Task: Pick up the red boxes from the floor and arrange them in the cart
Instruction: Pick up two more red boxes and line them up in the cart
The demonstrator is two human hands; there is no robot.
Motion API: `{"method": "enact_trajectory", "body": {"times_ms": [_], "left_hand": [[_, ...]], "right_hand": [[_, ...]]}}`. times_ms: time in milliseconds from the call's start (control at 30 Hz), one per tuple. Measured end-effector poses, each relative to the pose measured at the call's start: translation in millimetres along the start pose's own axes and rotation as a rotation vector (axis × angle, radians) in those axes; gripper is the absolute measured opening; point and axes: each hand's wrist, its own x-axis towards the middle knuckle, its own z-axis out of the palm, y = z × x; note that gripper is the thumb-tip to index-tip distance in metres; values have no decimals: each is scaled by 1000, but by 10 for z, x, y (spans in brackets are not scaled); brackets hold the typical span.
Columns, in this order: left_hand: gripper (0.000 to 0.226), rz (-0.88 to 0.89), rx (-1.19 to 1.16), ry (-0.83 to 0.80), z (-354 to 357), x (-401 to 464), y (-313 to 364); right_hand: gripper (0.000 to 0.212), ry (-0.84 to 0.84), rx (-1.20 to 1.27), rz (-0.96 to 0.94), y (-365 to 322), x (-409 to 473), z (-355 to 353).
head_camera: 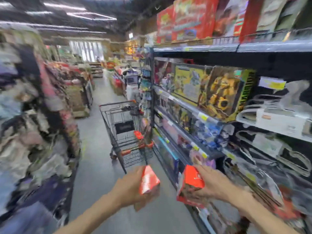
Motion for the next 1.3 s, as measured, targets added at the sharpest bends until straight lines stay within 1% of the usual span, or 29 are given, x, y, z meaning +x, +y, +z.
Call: {"method": "enact_trajectory", "body": {"times_ms": [33, 133, 200, 233, 333, 367, 433, 533, 700, 900, 1000, 1167, 1300], "left_hand": [[90, -47, -16, 15, -79, -62, -229], [97, -192, 40, 79, -288, -174, -871], [98, -271, 51, 123, -401, -186, -1267], [97, -294, 53, 142, -459, -156, -1444], [85, -360, 84, 167, -659, 30, -1892], [86, -365, 101, 187, -708, 118, -2053], [95, -401, 120, 190, -813, 324, -2349], [101, -441, 124, 177, -1019, 685, -2730], [103, -458, 136, 135, -1297, 1272, -3395], [99, -461, 71, 154, -1588, 1965, -4250], [102, -443, 93, 163, -1772, 2394, -4774], [103, -356, 81, 155, -2098, 3156, -5671], [104, -264, 104, 138, -2375, 3954, -6341]], "right_hand": [[103, 3, -1, -39, -183, 251, 13], [101, -12, -15, -149, -697, 997, 40], [101, -27, -20, -238, -984, 1480, 72], [102, -34, -16, -278, -1117, 1714, 86], [108, -31, -21, -370, -1424, 2416, 97], [109, -26, -30, -396, -1499, 2657, 92], [109, -13, -48, -441, -1626, 3125, 49], [109, -19, -53, -479, -1773, 3811, -59], [104, 13, -89, -534, -2019, 4884, -280], [112, 5, -71, -522, -2338, 6108, -269], [112, 20, -89, -503, -2512, 6758, -205], [114, 20, -59, -433, -2718, 7812, -209], [101, 89, 6, -383, -2774, 8557, -289]]}}
